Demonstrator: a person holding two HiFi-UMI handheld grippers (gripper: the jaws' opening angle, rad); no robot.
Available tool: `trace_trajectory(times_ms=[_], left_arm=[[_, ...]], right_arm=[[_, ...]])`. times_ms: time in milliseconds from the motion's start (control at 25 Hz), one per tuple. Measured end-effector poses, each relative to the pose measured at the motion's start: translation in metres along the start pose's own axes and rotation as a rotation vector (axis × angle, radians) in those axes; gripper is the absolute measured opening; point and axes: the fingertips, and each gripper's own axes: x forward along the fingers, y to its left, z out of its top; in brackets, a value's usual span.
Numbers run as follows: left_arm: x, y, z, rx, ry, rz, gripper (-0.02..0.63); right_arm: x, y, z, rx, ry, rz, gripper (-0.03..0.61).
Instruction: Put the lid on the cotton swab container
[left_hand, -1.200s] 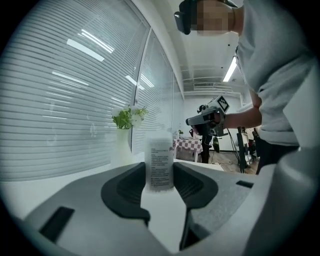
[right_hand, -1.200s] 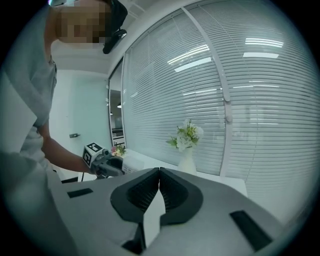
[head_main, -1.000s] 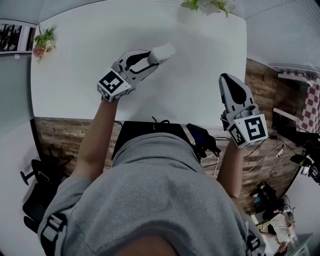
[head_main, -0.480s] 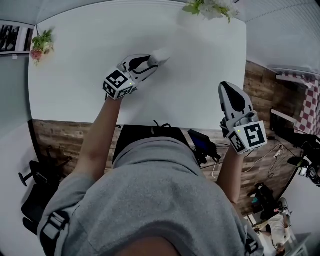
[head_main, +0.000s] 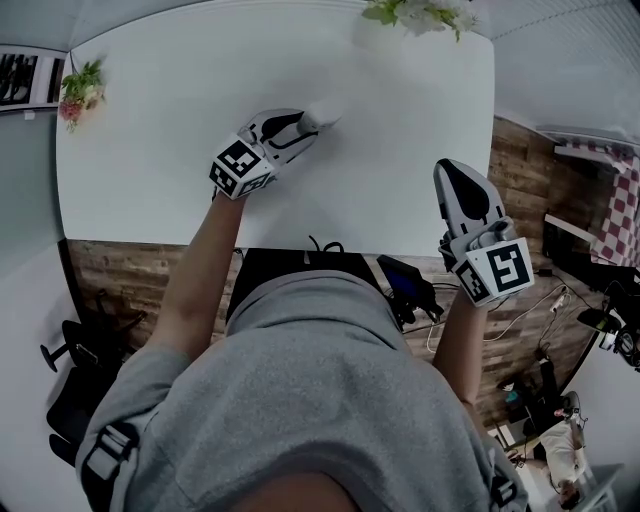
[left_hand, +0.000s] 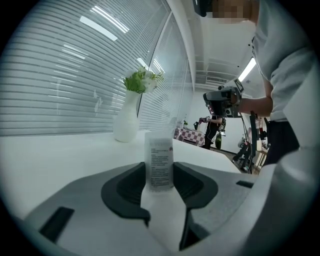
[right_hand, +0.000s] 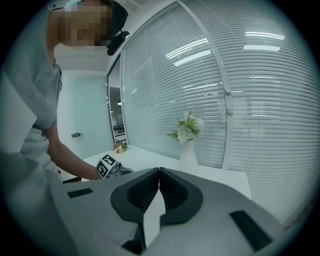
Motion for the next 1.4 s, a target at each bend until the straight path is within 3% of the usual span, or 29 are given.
trace_trajectory(times_ms=[840,1080,1400], left_arm=[[0.024,0.020,0.001,0.095,0.106,0.124,0.173],[0.032,0.029,-0.004,0.066,0.163,0.163,0.173],[0.029,0.029,-0.003,0.034,0.164,0.168,0.175]], right_arm=[[-0.003,0.005,0.001,-0.035,-0.009,0.022,0.025],[-0.007,0.002,0.000,-0.032,-0.012,0.020,0.025],[-0.006,0.000,0.002,-0.032,-0.020,0.031,0.025]])
